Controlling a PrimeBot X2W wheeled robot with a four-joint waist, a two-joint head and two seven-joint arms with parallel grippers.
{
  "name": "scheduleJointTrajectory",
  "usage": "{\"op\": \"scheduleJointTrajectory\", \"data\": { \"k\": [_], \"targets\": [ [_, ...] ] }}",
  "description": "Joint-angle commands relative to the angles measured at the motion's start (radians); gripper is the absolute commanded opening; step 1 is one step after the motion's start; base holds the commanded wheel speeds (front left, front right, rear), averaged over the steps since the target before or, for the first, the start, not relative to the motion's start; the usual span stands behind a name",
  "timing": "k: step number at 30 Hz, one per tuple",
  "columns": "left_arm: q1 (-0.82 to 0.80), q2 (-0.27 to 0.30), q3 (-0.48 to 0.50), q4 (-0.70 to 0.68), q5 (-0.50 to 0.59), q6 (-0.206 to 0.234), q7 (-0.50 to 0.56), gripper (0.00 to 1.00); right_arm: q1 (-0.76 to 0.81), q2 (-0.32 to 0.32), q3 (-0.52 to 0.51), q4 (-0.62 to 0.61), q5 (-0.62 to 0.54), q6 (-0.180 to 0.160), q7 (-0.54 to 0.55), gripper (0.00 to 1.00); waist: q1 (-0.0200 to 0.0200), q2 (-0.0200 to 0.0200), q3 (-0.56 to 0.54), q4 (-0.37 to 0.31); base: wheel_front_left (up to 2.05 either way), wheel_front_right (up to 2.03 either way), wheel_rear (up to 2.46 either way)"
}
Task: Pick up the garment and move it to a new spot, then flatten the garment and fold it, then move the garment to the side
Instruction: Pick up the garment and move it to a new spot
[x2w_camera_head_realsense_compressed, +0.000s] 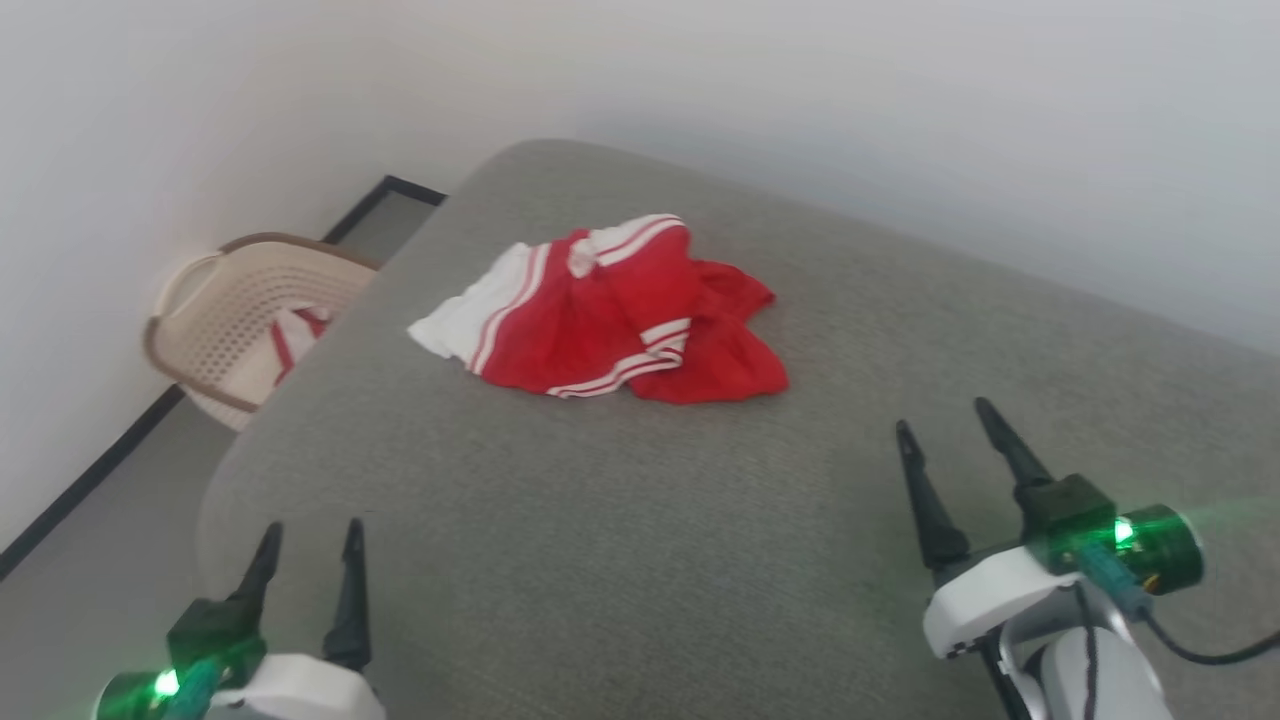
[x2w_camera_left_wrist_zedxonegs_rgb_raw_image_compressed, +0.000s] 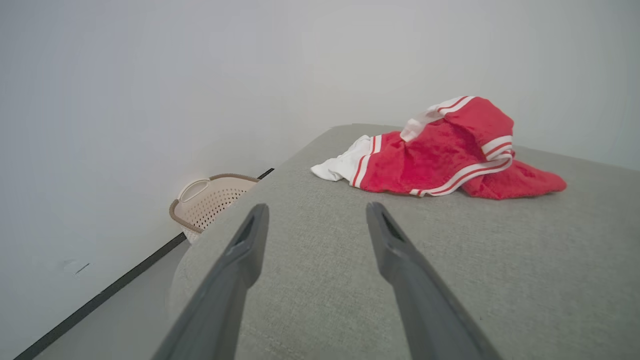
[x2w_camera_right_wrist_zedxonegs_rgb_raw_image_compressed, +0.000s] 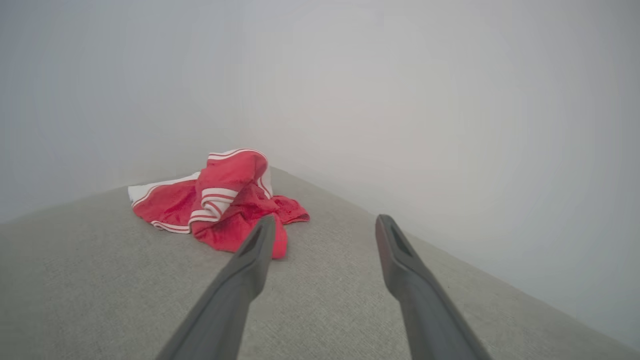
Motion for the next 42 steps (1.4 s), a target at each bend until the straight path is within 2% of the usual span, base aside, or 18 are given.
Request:
{"op": "scheduleJointTrajectory", "data": {
  "k": [1, 7, 12, 18, 19, 24, 28, 32, 36, 40, 42],
  "targets": [
    [0.015, 0.000, 0.010, -0.012, -0.007, -0.001, -0.003, 1.00, -0.008, 0.004, 0.010, 0.006, 0.008, 0.000, -0.001, 1.00, 0.0000, -0.0001, -0.010, 0.016, 0.00, 0.00, 0.00],
    [0.018, -0.006, 0.010, -0.023, -0.008, -0.002, -0.003, 1.00, -0.022, 0.006, 0.028, 0.013, 0.016, 0.000, -0.001, 1.00, 0.0000, -0.0001, -0.004, 0.013, 0.00, 0.00, 0.00],
    [-0.040, -0.006, -0.013, -0.014, -0.020, -0.009, -0.003, 1.00, -0.039, 0.005, 0.030, 0.009, 0.004, 0.000, -0.001, 1.00, 0.0000, -0.0001, 0.047, -0.057, 0.00, 0.00, 0.00],
    [-0.228, 0.074, -0.117, 0.067, -0.036, -0.016, -0.003, 1.00, -0.090, -0.005, 0.021, -0.003, -0.020, 0.000, -0.001, 1.00, 0.0000, -0.0001, 0.161, -0.189, 0.00, 0.00, 0.00],
    [-0.228, 0.074, -0.117, 0.067, -0.036, -0.016, -0.003, 1.00, -0.090, -0.005, 0.021, -0.003, -0.020, 0.000, -0.001, 1.00, 0.0000, -0.0001, 0.161, -0.189, 0.00, 0.00, 0.00],
    [-0.428, 0.181, -0.214, 0.217, -0.148, -0.016, -0.002, 1.00, -0.132, -0.007, -0.002, -0.019, -0.022, 0.000, -0.001, 1.00, 0.0000, -0.0001, 0.261, -0.297, 0.00, 0.00, 0.00],
    [-0.579, 0.266, -0.311, 0.381, -0.326, -0.016, 0.089, 1.00, -0.158, -0.002, -0.013, -0.033, -0.020, 0.000, -0.001, 1.00, 0.0000, -0.0001, 0.326, -0.378, 0.00, 0.00, 0.00],
    [-0.683, 0.348, -0.367, 0.493, -0.522, -0.016, 0.239, 1.00, -0.181, 0.003, -0.026, -0.047, -0.010, 0.000, -0.001, 1.00, 0.0000, -0.0001, 0.378, -0.444, 0.00, 0.00, 0.00],
    [-0.751, 0.439, -0.425, 0.537, -0.645, -0.016, 0.345, 1.00, -0.204, 0.007, -0.029, -0.058, 0.000, 0.000, -0.001, 1.00, 0.0000, -0.0001, 0.429, -0.498, 0.00, 0.00, 0.00],
    [-0.777, 0.490, -0.492, 0.592, -0.737, -0.016, 0.508, 1.00, -0.223, 0.007, -0.035, -0.072, 0.007, 0.000, -0.001, 1.00, 0.0000, -0.0001, 0.476, -0.533, 0.00, 0.00, 0.00],
    [-0.775, 0.496, -0.525, 0.620, -0.777, -0.014, 0.575, 1.00, -0.230, 0.008, -0.034, -0.078, 0.016, 0.000, -0.001, 1.00, 0.0000, -0.0001, 0.494, -0.545, 0.00, 0.00, 0.00]
  ]
}}
